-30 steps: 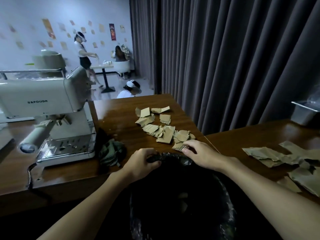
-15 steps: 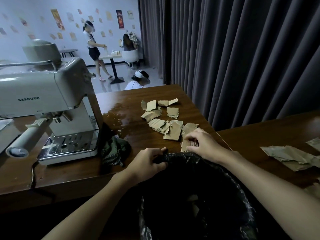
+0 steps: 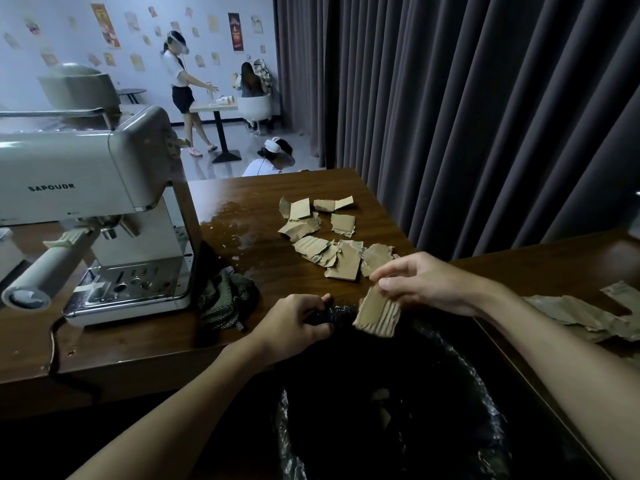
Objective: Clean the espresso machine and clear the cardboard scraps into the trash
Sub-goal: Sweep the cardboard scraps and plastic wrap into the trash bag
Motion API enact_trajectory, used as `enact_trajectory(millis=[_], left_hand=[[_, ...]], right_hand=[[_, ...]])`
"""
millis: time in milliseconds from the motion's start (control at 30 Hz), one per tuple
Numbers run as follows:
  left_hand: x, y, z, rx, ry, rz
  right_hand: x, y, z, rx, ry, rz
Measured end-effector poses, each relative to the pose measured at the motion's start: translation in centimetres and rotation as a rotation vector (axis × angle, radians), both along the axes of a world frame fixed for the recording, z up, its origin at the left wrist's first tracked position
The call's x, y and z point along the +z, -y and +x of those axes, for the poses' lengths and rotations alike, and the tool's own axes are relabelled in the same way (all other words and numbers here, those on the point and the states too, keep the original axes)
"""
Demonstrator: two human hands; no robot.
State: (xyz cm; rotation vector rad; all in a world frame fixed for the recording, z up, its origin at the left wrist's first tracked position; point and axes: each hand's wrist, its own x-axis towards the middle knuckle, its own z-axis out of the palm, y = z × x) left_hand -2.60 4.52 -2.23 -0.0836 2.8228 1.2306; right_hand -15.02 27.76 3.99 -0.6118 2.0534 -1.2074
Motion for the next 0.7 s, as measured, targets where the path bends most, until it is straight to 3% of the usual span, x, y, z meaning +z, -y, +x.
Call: enact_trajectory(millis=[67, 133, 267, 433, 567, 700], left_hand=[[-0.1, -0.1, 0.0, 0.014, -0.005, -0.011], [0.0, 0.0, 0.0, 0.010, 0.006, 0.001], [0.3, 0.1, 0.0, 0.018, 0.038, 0.035], [0.1, 0.1, -0.1, 0.012, 0.021, 0.029], [0.2, 0.0, -0.1, 0.011, 0.022, 0.021], [0.1, 0.0, -0.1, 0.029, 0.007, 0.004]], right_hand=[[-0.7, 0.8, -0.6, -0.046, -0.315, 0.137], [-1.9, 1.4, -1.5, -0.145, -0.479, 0.163], [-4.4, 2.2, -3.1, -0.091, -0.580, 0.432], [-4.5, 2.9, -2.8, -0.207, -0.762, 0.238], [-4.4, 3.1, -3.3, -0.147, -0.763, 0.457], [-4.5, 3.4, -3.8, -0.195, -0.756, 0.415]])
